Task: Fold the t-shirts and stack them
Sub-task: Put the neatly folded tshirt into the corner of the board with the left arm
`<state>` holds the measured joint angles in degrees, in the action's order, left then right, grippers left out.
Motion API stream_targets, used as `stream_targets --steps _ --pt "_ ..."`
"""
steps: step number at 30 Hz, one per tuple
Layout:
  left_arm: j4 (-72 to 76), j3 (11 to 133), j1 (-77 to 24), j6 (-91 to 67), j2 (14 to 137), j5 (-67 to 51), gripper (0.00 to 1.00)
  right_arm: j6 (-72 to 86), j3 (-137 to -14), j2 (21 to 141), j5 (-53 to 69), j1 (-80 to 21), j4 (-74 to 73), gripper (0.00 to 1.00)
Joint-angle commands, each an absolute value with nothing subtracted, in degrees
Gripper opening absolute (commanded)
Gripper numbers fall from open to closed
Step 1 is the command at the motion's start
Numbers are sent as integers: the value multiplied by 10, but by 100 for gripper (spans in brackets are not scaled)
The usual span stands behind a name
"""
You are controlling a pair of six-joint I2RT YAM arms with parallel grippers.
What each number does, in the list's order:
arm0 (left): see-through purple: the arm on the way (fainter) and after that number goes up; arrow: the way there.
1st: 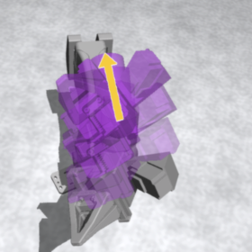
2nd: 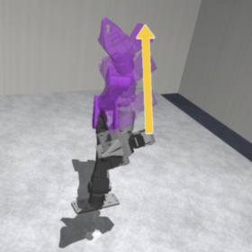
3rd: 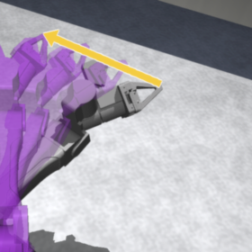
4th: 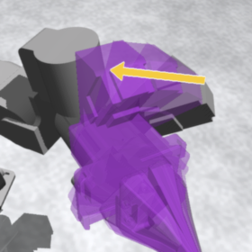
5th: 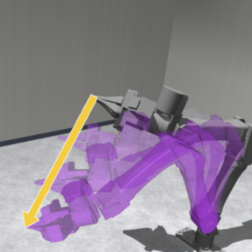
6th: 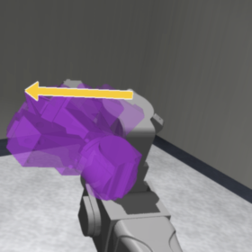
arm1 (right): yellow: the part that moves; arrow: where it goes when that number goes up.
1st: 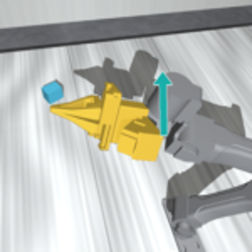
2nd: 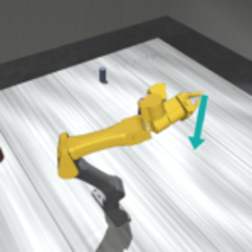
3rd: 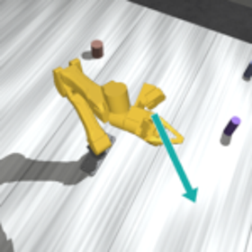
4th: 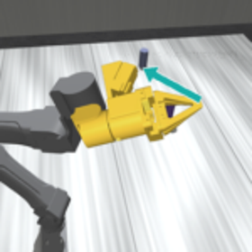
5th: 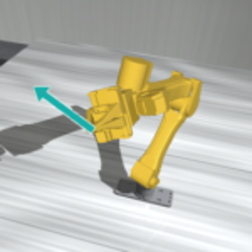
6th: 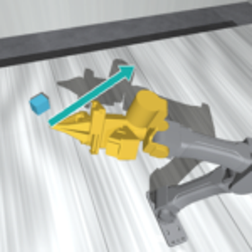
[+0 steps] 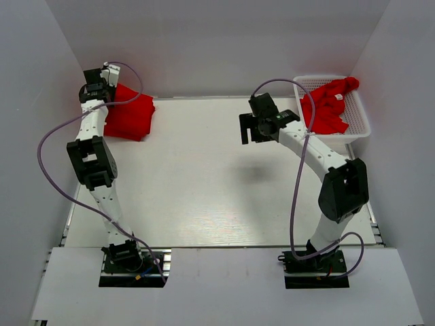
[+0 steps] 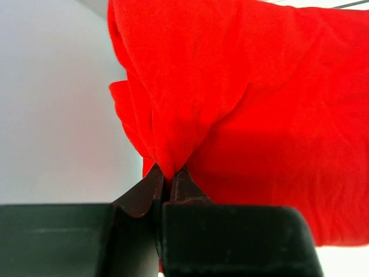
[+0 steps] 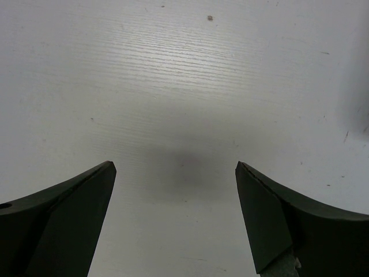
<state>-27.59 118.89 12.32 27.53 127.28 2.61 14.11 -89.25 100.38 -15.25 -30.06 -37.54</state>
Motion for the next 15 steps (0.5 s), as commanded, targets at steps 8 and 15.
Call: stream_targets --steps 8,15 --pt "-183 1222 144 241 1328 128 0 138 -950 1034 -149 -301 -406 90" --pt "-175 1243 139 203 1332 161 100 141 -961 1045 -134 -301 -419 90"
